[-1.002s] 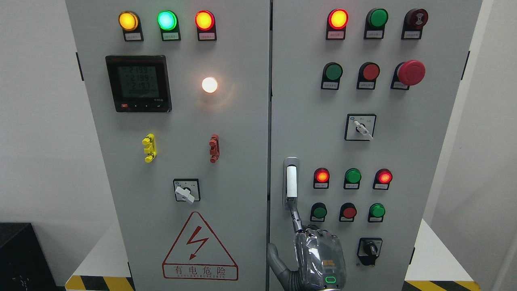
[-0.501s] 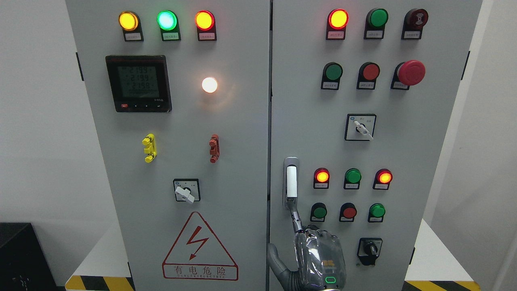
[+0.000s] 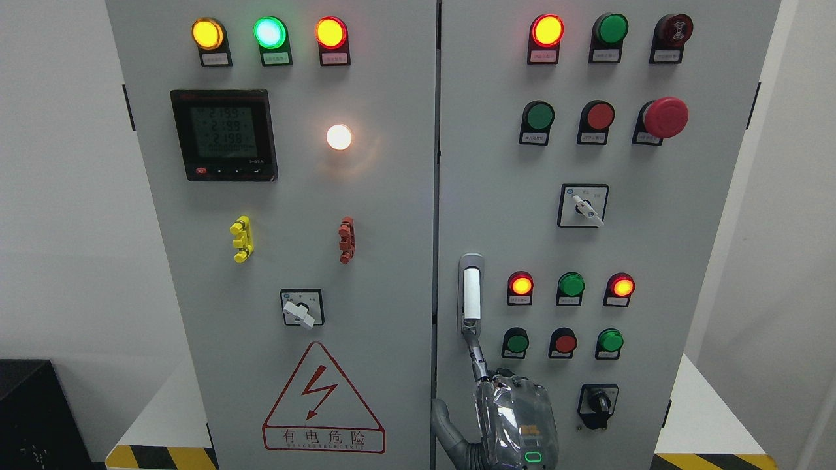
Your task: Release door handle
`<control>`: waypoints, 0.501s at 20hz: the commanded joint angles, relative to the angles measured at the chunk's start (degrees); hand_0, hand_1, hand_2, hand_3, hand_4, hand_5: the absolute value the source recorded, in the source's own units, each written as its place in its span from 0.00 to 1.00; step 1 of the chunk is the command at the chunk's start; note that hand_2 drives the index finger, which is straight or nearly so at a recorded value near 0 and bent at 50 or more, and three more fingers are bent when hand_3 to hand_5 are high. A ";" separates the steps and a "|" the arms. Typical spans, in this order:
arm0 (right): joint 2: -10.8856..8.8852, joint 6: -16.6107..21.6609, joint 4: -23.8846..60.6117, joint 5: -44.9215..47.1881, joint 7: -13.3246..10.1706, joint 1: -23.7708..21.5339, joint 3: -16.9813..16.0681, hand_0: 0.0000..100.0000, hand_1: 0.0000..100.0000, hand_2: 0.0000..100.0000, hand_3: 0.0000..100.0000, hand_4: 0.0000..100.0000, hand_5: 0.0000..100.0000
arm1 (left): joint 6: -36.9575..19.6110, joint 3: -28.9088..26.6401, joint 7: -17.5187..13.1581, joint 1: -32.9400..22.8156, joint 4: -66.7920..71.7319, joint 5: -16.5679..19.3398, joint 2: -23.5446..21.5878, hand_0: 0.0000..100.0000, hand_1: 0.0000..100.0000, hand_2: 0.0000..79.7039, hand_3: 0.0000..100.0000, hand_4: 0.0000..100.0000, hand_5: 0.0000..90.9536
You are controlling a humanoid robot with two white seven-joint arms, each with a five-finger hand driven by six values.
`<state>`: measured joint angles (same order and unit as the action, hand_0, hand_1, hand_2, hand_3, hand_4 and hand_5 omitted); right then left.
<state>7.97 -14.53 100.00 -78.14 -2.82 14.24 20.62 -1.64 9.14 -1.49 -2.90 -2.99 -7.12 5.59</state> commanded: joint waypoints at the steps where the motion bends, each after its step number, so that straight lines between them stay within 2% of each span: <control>1: 0.03 -0.06 0.37 0.00 -0.25 -0.09 -0.14 0.42 0.24 0.00 0.80 0.73 0.72 | 0.06 0.00 0.00 0.00 0.00 0.00 0.03 0.00 0.00 0.06 0.11 0.00 0.00; 10: -0.06 0.12 2.48 0.00 -0.34 -0.09 -0.05 0.42 0.24 0.00 0.80 0.73 0.72 | 0.06 0.00 0.00 0.00 0.00 0.00 -0.06 0.00 0.00 0.05 0.11 0.00 0.00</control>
<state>7.94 -14.53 100.33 -78.13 -3.19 14.14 20.57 -1.73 9.14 -1.49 -2.90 -2.99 -7.12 5.59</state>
